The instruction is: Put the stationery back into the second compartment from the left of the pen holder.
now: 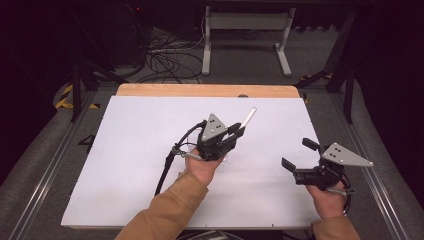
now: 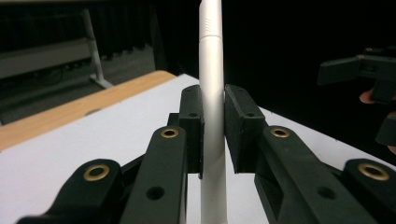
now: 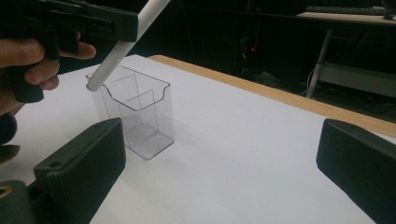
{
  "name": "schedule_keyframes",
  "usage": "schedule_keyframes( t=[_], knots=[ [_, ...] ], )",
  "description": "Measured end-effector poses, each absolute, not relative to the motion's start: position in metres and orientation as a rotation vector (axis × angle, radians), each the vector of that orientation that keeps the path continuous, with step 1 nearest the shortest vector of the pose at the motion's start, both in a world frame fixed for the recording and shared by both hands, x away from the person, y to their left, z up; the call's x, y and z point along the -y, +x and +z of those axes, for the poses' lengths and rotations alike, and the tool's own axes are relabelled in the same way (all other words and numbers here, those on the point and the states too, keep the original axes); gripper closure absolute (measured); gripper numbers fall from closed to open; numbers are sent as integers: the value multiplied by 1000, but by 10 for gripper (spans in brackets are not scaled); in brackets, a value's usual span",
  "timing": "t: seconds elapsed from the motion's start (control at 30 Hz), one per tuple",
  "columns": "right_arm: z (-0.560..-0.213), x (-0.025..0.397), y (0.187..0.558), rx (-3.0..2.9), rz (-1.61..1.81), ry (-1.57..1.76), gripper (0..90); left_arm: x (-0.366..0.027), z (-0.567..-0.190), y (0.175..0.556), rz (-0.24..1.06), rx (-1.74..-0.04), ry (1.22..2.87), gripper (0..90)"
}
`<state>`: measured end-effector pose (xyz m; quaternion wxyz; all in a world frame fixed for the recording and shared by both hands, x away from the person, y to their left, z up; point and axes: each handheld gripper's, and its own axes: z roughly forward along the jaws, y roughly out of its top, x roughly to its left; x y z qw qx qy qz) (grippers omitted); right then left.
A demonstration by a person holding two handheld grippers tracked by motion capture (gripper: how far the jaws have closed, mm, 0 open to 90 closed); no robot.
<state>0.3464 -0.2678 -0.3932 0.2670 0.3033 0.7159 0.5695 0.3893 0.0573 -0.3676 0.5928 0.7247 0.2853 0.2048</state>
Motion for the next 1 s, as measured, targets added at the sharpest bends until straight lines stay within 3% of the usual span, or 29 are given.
schedule_keyframes(
  t=[0.67, 1.0],
  knots=[
    [-397, 263, 348, -1957, 1539, 809, 21, -100, -381, 406, 520, -663, 1558, 785],
    [-397, 261, 349, -1961, 1550, 797, 21, -110, -394, 413, 603, -663, 1553, 784]
  ],
)
